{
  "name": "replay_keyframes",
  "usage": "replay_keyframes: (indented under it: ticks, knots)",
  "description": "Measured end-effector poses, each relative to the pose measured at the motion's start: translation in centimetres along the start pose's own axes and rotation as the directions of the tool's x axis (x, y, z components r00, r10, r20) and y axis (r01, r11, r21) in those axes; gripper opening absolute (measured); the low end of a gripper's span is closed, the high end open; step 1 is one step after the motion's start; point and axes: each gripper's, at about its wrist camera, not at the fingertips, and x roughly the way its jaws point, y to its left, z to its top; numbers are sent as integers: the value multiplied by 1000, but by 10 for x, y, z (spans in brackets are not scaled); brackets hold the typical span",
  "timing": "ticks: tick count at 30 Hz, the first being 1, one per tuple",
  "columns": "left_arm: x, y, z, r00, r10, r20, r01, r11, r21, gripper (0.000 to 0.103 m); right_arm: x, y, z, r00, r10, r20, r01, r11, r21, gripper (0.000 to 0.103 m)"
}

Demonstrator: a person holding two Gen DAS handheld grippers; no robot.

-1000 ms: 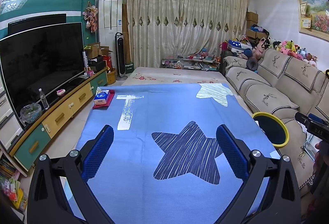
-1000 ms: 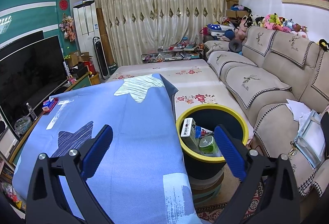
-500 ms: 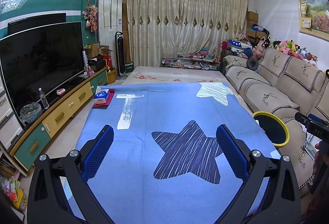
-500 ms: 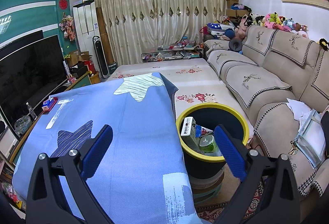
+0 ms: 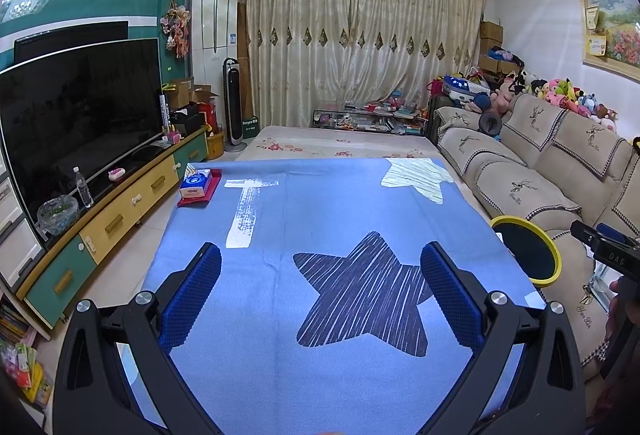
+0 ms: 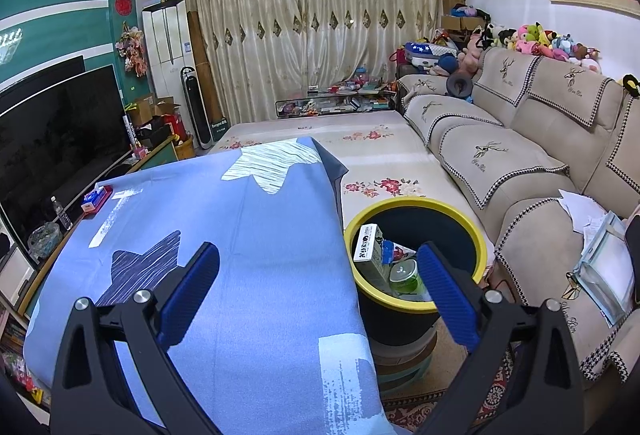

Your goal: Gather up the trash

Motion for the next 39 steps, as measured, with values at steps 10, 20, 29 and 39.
replay_keyframes:
  ticks: [10, 20, 29, 39]
  knots:
    - [4, 0, -3, 1000, 7, -9, -7, 1000, -6, 98, 4, 0, -5, 1000, -1, -9, 1, 1000, -1, 94]
    - [6, -2, -3, 1000, 7, -12, -7, 1000, 2, 98, 1, 1, -13, 1000, 0, -14, 0, 1000, -1, 94]
    - [12, -3, -3, 1000, -9, -16, 10, 1000, 11, 98, 4, 1, -13, 1000, 4, -22, -4, 1000, -3, 94]
    - [139, 34, 11, 977, 9, -215, -23, 998, -62, 98, 82, 31, 14, 983, 96, -153, -104, 994, -45, 96]
